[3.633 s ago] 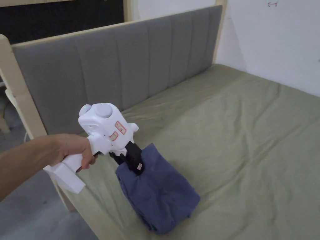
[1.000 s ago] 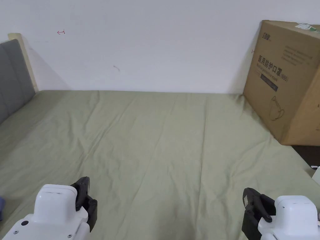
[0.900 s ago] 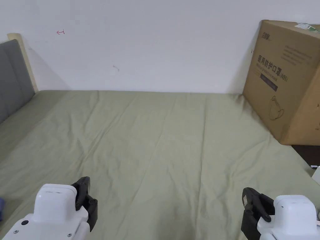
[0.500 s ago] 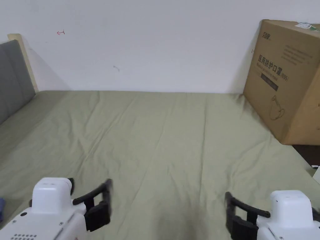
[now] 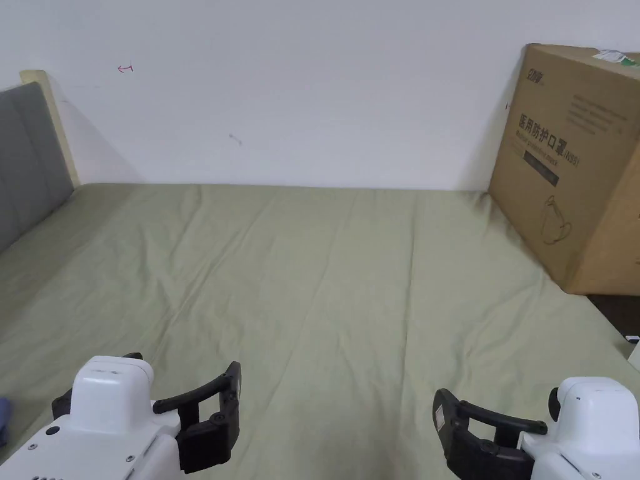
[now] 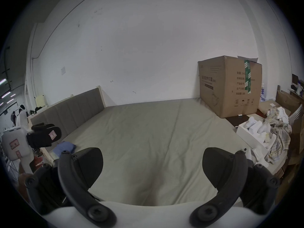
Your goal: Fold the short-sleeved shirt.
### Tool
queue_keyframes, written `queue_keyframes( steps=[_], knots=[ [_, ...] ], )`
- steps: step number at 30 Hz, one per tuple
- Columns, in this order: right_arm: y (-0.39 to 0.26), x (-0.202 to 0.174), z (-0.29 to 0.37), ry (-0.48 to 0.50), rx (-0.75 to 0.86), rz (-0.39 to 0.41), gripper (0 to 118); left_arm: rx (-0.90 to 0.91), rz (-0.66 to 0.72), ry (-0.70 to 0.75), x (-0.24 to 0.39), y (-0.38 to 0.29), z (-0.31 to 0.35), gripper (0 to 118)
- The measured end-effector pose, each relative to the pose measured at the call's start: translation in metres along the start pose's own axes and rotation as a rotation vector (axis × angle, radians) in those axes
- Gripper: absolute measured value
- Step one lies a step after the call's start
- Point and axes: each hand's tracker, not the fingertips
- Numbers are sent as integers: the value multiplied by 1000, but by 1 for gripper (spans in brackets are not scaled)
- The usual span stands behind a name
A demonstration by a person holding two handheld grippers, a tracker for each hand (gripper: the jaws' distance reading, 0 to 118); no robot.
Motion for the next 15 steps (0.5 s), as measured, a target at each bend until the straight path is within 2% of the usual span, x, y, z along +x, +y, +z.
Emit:
queue_keyframes(
  steps=[3,6,13,15],
  knots=[
    [1,-5,4,11,22,6,118,-9,18,12,-1,1,-1,98],
    [2,-10,2,-27,18,24,118,-9,25,12,-2,1,-2,98],
    [-6,-5,-3,1,-16,-68,118,-5,19,14,0,2,0,98],
    [-7,-4,-2,-3,-14,-71,118,-4,20,5,1,3,0,98]
  ],
)
